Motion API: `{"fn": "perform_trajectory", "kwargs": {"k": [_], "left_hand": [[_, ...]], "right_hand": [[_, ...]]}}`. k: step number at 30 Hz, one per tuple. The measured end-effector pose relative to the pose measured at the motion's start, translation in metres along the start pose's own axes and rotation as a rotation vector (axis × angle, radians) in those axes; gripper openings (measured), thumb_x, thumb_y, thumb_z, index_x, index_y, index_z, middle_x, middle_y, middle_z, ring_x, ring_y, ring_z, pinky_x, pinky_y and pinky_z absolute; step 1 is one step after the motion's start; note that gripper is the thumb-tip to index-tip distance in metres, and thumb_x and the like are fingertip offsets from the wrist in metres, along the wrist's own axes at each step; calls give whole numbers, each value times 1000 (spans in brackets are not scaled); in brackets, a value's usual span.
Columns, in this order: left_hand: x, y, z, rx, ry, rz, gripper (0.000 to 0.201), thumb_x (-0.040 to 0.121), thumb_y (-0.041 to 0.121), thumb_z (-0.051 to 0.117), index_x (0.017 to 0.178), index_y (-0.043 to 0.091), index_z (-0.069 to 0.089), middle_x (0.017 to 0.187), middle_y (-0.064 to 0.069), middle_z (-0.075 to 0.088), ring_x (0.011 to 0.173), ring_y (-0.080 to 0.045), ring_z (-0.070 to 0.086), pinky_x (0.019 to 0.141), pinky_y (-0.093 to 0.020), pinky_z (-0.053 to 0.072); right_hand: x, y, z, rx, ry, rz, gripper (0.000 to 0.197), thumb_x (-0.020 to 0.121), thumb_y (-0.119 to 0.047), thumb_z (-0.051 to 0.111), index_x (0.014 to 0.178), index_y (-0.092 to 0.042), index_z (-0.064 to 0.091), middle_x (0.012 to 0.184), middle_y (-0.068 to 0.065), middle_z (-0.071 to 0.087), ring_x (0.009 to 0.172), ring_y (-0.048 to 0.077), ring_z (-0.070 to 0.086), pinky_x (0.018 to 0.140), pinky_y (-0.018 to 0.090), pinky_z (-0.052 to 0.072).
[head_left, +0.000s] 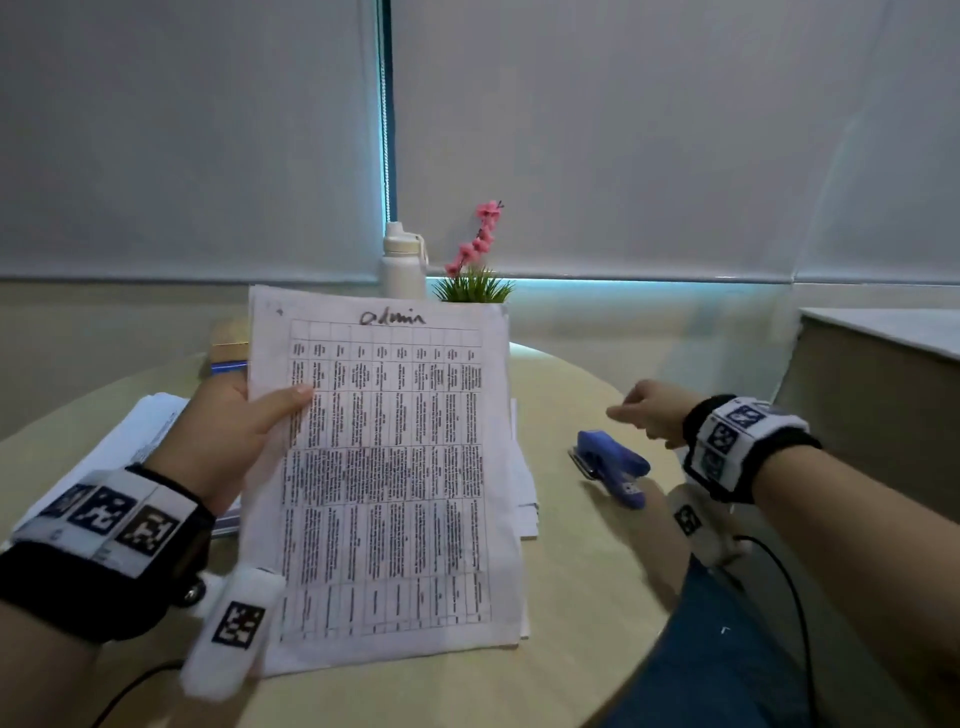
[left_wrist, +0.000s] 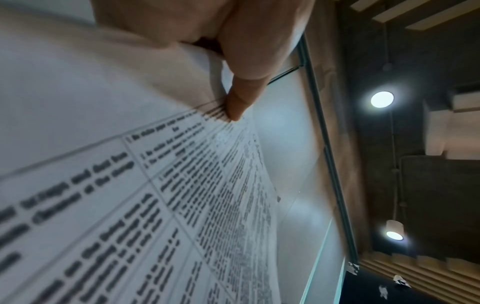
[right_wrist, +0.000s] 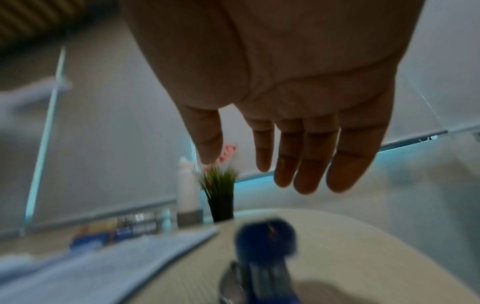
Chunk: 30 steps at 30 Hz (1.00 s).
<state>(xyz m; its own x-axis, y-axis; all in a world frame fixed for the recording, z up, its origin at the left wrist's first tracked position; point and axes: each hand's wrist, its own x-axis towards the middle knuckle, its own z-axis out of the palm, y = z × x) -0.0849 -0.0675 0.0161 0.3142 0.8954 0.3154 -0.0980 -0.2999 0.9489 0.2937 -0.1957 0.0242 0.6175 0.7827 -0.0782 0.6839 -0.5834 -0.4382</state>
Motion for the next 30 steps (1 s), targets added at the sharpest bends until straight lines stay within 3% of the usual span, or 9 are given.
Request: {"fn": "perform_trajectory", "kwargs": {"k": [3, 6, 10, 13, 15, 17, 19, 24, 30], "left_hand": [[3, -4, -7, 38, 19, -20, 14, 89, 8, 59, 96, 14, 70, 92, -3, 76, 85, -21, 72, 79, -38, 52], [2, -2, -7, 33, 10, -22, 15, 89, 8, 59, 96, 13, 70, 91, -2, 76, 84, -21, 73, 80, -38, 51], [-3, 1, -2, 67, -3, -3, 15, 89, 5, 58, 94, 12, 71, 89, -2, 76, 81, -18, 73, 76, -35, 52], [-5, 5, 2, 88, -17, 4, 14, 89, 5, 58, 90, 13, 71, 82, 0, 76, 78, -16, 73, 72, -34, 53], [-8, 8, 8, 95, -28, 16, 14, 89, 4, 58, 87, 11, 69, 75, 3, 76, 69, -9, 72, 69, -29, 56], [-10, 11, 18, 101, -58, 26, 13, 88, 2, 57, 91, 4, 69, 81, -1, 76, 68, -7, 71, 67, -24, 57], [-12, 16, 31, 111, -113, 52, 15, 90, 0, 57, 96, 4, 70, 86, -1, 76, 74, -11, 72, 70, -24, 58], [-20, 32, 63, 167, -267, 89, 16, 90, 5, 59, 83, 12, 72, 78, -1, 76, 73, -15, 72, 66, -25, 56], [-29, 38, 82, 184, -317, 149, 21, 87, 11, 64, 90, -10, 66, 80, -15, 66, 71, -20, 60, 69, -33, 48]], "right_hand": [[20, 1, 21, -191, -105, 63, 43, 88, -50, 52, 77, -9, 55, 91, 10, 60, 89, 28, 60, 77, 33, 45], [33, -2, 38, -304, -125, 78, 45, 88, -52, 50, 62, -14, 51, 77, 5, 56, 81, 25, 55, 73, 30, 40], [46, 10, 48, -341, -99, 74, 32, 81, -42, 51, 71, -12, 56, 70, 5, 57, 83, 27, 64, 69, 31, 44], [34, 11, 31, -39, 61, 7, 28, 83, -33, 53, 64, -13, 50, 68, 9, 56, 65, 24, 55, 64, 30, 40], [16, 0, 13, 398, 187, -71, 12, 77, -17, 62, 76, -8, 55, 67, 11, 56, 66, 24, 55, 62, 27, 40], [-14, -21, -11, 881, 187, -234, 14, 78, -9, 61, 88, -1, 56, 61, 14, 58, 53, 23, 57, 54, 24, 43], [-51, -53, -39, 1165, 165, -405, 11, 85, -13, 60, 81, -3, 56, 52, 8, 59, 42, 18, 55, 48, 23, 45], [-107, -128, -70, 1277, 353, -688, 20, 78, -31, 69, 79, -13, 61, 63, 0, 60, 53, 14, 58, 54, 24, 47], [-120, -168, -49, 1380, 512, -697, 16, 86, -32, 62, 78, -19, 57, 65, -8, 58, 61, 5, 61, 54, 16, 46]]}}
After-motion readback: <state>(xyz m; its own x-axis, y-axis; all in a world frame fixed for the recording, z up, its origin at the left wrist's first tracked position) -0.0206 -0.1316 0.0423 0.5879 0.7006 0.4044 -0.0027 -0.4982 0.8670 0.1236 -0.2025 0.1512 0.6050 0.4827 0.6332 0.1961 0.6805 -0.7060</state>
